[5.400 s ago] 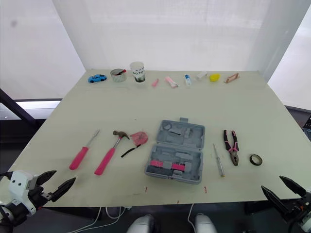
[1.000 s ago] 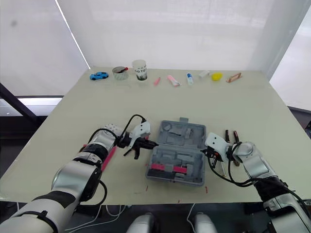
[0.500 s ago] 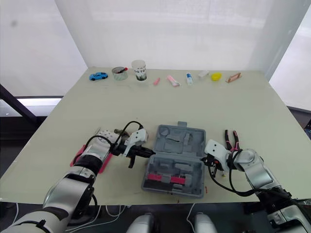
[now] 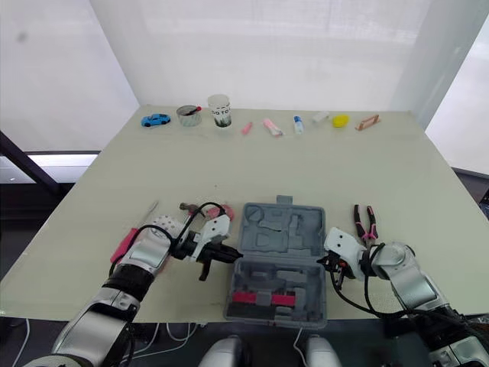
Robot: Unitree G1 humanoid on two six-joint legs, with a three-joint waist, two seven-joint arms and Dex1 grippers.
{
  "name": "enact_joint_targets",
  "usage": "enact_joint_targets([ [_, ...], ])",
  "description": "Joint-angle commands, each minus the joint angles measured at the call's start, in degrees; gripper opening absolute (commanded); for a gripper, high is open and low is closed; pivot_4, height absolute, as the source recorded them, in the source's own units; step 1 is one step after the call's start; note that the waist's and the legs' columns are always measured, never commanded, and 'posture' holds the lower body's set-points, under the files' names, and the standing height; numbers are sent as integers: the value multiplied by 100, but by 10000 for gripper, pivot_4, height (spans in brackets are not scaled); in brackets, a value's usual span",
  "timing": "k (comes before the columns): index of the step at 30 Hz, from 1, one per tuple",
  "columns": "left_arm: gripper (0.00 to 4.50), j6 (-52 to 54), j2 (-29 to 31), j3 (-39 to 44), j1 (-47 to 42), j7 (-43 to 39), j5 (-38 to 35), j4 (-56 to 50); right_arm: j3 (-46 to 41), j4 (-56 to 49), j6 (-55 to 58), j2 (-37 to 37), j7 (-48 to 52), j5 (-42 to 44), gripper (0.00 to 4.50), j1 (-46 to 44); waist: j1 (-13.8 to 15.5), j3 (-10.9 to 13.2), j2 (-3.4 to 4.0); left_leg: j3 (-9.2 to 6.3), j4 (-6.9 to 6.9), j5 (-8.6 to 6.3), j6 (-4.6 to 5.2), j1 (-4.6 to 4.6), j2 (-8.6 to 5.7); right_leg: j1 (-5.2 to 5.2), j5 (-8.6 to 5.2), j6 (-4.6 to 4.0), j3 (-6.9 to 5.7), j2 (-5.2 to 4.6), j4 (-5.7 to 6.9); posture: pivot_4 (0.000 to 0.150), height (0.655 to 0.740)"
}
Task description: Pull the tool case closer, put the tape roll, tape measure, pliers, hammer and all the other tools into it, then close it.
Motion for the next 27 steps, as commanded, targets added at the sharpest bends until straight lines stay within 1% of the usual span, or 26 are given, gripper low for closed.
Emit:
enact_joint_targets([
  [1,182,244,-73,-145,208,43,-271,-641,-142,-383,-12,-18,7,234,0,69,1,0,0,0,0,0,0,0,0,0,0,0,0,0,0,1500,7400],
  [9,182,600,82,-198,531,141,-408,-1155,-127,-544,68,-13,5,256,0,191,1,0,0,-2,1,0,0,1,0,0,0,0,-1,0,2,1500,7400],
  [19,182,886,341,-293,746,240,-461,-1368,-13,-617,180,66,3,234,0,235,0,0,0,-2,1,0,0,2,0,0,0,0,-1,0,2,1500,7400],
  [27,182,1484,330,-385,863,317,-657,-1714,-5,-654,236,12,59,248,0,310,1,0,0,-2,1,0,0,2,0,1,0,-1,0,0,2,1500,7400],
])
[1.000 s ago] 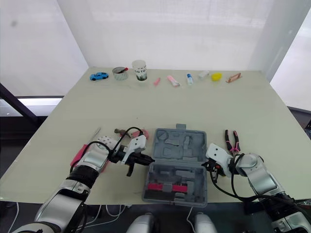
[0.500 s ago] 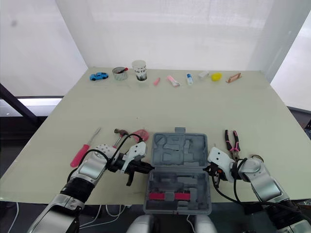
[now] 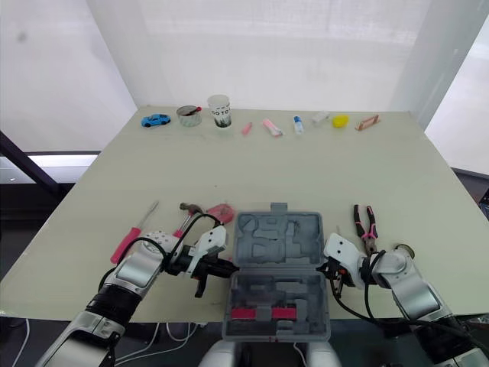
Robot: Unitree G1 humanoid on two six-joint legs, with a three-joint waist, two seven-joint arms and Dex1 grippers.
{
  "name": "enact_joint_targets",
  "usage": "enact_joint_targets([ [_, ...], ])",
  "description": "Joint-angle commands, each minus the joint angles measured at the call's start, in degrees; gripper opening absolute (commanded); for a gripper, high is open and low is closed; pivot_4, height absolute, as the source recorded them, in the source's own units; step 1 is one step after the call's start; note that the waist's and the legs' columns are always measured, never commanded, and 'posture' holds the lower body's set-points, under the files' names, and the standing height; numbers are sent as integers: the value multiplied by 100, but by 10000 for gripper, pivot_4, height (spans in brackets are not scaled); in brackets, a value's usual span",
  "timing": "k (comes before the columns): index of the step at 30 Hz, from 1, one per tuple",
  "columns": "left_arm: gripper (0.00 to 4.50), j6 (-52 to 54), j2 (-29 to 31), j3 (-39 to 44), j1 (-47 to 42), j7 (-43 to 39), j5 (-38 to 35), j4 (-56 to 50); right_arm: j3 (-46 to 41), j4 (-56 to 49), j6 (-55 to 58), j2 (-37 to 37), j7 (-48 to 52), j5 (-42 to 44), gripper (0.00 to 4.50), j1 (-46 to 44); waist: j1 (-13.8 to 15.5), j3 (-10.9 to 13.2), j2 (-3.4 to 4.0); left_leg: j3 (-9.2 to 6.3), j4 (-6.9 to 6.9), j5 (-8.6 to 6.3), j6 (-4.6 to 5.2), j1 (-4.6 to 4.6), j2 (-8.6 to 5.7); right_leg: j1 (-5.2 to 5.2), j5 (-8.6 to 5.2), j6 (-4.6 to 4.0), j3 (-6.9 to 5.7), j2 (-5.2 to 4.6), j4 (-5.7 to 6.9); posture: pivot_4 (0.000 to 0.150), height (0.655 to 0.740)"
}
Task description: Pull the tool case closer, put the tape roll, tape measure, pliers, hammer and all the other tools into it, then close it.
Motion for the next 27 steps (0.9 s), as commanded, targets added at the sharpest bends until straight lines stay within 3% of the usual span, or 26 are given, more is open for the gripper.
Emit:
enact_joint_targets([
  [1,182,207,-53,-195,67,25,-177,-297,30,-251,-31,-8,71,181,0,7,0,0,0,0,0,0,0,0,0,0,0,0,0,0,0,1500,7400],
  [27,182,84,105,-535,240,211,-135,-158,152,-273,-55,16,-11,142,0,150,2,-7,8,-3,0,0,0,14,0,17,-1,-1,-3,0,-2,1500,7400],
])
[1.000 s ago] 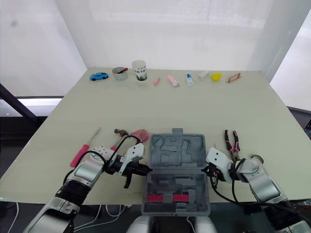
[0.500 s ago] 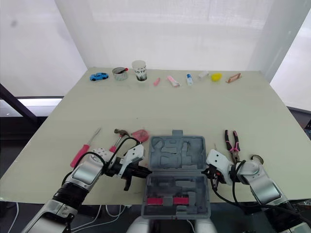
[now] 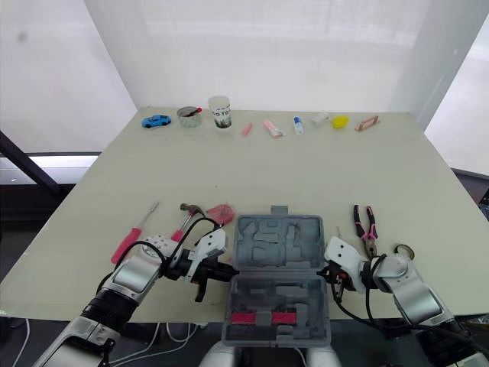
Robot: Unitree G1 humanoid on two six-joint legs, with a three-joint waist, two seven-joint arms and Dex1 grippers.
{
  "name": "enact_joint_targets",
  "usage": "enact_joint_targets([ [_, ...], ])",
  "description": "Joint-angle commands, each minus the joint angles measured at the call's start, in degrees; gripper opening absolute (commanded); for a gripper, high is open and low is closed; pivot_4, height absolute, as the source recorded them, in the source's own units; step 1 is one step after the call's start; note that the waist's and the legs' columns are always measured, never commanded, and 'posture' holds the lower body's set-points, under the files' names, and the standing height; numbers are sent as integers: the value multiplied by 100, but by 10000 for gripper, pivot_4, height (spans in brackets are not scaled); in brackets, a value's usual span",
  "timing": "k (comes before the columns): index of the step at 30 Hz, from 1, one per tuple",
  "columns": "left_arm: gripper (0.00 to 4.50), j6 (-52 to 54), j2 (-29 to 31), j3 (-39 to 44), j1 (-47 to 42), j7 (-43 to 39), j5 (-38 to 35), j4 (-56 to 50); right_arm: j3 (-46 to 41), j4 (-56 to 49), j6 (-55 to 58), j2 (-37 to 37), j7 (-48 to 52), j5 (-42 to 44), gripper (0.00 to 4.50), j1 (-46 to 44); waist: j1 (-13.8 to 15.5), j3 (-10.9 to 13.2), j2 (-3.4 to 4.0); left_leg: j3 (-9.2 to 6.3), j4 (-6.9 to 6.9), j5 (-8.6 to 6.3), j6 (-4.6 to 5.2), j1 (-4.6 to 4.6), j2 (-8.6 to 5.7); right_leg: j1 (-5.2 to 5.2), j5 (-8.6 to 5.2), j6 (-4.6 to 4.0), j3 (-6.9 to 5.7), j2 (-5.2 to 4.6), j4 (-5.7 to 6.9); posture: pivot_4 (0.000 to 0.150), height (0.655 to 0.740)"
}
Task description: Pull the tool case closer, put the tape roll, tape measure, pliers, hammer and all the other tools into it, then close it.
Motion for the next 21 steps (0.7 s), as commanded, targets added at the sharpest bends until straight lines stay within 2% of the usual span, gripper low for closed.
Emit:
enact_joint_targets([
  [1,182,23,-25,-330,104,-33,47,23,131,-193,-66,41,7,66,0,31,0,0,0,0,0,0,0,0,0,0,0,0,0,0,0,1500,7400],
  [21,182,174,39,-419,143,-85,1,-107,139,-161,-69,10,-65,46,0,102,-3,-2,1,-2,0,0,0,5,0,6,0,0,-1,0,-1,1500,7400],
])
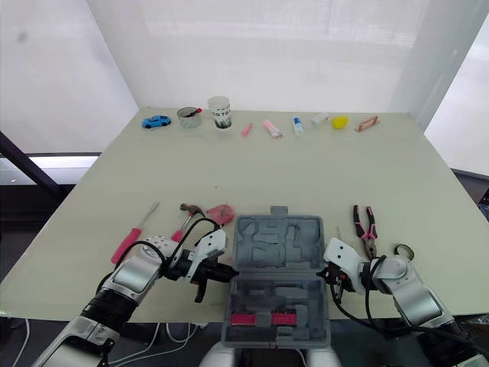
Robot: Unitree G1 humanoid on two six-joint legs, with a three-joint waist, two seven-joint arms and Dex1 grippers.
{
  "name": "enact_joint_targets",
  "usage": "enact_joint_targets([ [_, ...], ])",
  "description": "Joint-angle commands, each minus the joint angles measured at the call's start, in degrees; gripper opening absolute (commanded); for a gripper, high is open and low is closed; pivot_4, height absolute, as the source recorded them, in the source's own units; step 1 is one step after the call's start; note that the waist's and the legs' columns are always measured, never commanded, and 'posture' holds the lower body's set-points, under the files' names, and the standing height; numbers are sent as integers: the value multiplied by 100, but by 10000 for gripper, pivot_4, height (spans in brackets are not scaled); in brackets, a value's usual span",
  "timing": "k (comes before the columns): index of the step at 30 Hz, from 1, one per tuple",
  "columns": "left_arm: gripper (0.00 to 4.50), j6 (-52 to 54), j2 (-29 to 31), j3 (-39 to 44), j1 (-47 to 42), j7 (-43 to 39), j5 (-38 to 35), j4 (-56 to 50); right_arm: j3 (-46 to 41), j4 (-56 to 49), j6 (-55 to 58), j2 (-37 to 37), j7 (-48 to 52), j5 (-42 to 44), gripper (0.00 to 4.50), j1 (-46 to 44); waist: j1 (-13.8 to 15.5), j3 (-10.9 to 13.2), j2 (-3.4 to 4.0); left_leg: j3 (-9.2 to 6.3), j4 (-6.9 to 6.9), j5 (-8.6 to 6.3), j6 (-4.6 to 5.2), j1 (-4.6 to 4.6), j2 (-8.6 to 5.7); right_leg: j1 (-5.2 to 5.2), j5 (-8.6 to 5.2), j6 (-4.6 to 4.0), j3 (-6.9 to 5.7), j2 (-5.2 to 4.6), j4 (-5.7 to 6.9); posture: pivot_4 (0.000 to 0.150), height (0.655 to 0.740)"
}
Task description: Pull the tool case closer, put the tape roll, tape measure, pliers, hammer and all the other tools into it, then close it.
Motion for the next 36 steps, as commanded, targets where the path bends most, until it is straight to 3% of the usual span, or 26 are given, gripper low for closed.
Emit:
enact_joint_targets([
  [1,182,93,1,-366,144,-66,46,-98,115,-101,-56,18,5,46,0,44,0,0,0,0,0,0,0,1,0,1,0,0,0,0,0,1500,7400],
  [36,182,-113,189,-158,-62,297,-40,260,-83,36,-109,-188,-64,154,0,75,6,-1,1,-3,0,0,0,2,0,2,-1,-2,-1,0,0,1500,7400],
])
